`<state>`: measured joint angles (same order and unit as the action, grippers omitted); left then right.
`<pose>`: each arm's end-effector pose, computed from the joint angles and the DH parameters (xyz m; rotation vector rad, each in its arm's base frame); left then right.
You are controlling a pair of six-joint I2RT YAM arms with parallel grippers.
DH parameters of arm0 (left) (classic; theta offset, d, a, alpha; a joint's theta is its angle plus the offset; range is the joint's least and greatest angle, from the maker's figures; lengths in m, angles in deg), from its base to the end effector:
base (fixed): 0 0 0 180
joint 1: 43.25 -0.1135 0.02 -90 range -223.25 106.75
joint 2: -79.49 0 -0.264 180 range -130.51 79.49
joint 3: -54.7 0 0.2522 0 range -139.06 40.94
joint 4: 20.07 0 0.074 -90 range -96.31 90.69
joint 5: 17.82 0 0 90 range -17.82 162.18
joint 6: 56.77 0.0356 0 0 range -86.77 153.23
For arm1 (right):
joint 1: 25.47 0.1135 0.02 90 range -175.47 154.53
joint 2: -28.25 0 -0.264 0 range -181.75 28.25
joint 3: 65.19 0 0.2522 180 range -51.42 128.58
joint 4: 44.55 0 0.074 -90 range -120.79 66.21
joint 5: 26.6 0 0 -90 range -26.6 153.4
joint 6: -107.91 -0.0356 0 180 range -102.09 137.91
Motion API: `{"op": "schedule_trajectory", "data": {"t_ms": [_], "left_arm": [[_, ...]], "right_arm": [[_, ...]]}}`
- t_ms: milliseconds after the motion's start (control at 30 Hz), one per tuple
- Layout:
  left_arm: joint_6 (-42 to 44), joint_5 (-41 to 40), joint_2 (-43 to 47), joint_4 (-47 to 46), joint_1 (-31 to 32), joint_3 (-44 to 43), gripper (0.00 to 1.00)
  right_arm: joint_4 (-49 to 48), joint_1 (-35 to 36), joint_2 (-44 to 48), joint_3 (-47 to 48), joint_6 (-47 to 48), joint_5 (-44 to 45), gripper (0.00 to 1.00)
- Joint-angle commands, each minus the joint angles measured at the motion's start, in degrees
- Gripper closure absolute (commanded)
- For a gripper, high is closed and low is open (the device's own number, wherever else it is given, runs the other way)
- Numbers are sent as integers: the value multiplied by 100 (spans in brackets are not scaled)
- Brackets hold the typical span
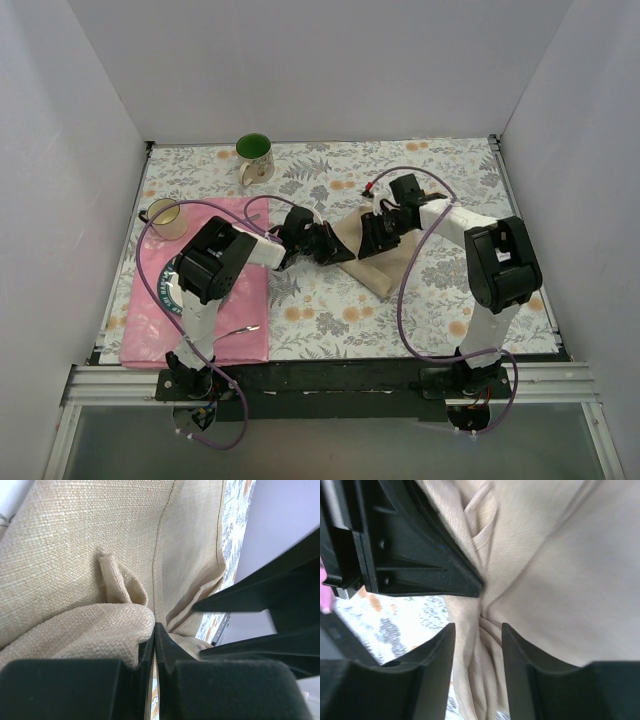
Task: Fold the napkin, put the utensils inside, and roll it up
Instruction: Roll the napkin with the utensil
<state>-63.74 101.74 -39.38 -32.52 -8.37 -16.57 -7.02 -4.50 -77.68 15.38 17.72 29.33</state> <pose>0.3208 -0.2451 0.0980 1.0574 -2.4613 1.5431 0.3360 0.1501 0.1672 -0.6689 2.5653 0.9133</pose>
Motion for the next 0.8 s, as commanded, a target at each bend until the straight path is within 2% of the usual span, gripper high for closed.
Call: {"op": "schedule_trajectory", "data": {"t_ms": [0,100,267,467,667,767], "left_arm": [[319,84,-356,758,64,30,100],[354,102,-391,907,64,-75,100],[407,269,-497,1286,72,-251,100],[398,384,-523,1338,64,-260,100],[381,419,-488,1303,46,-269,100],[372,428,-479,1286,46,-269,100]], "right_arm": [[725,328,643,491,597,1681,44],[569,932,1099,255,870,2665,36],[-484,2129,1795,-624,1240,4729,27],[-1311,2964,1787,-1178,1266,5514,26],[-1436,3053,1277,-1170,1152,5428,30],[-1323,3053,1110,-1047,995,5515,36]]}}
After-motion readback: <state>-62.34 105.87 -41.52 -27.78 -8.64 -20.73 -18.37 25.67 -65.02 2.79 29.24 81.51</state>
